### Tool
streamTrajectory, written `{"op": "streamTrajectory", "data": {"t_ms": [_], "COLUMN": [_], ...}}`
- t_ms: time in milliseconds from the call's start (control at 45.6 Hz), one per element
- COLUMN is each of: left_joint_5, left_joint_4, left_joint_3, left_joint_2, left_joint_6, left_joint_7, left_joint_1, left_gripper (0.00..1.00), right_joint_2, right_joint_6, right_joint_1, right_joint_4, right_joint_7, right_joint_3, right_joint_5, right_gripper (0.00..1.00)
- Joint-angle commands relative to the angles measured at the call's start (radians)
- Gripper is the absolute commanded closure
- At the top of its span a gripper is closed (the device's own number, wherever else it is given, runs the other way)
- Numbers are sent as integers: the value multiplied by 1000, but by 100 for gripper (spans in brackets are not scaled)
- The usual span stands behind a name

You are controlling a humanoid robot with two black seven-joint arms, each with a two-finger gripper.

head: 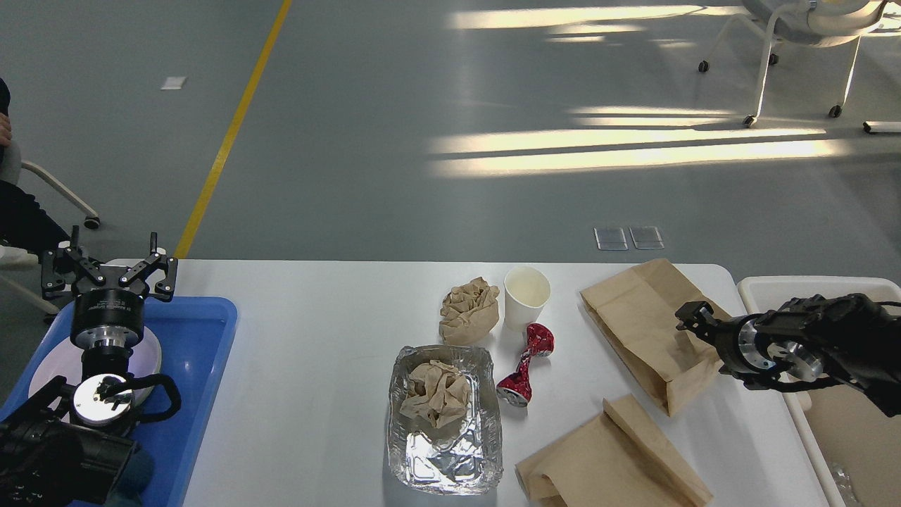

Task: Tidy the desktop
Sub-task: 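Move the right gripper back and grasp the upright brown paper bag, then lift the brown paper bag with the right gripper into the white bin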

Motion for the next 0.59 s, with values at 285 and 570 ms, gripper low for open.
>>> {"op": "streamTrajectory", "data": {"t_ms": [285,570], "left_joint_5": [0,0], "left_joint_4": [-1,-1], "left_joint_3": [0,0], "left_joint_2": [0,0], "left_joint_6": [0,0], "left_joint_7": [0,0], "left_joint_1": [1,1], "left_gripper": [4,4], "right_joint_2": [7,-134], "right_joint_6": [5,19], "right_joint_1": [25,189], "right_joint_4": [22,143], "right_joint_7": [-2,8], "right_joint_3": [-6,-9], "right_joint_5": [-14,-17], "right_gripper": [100,100]}}
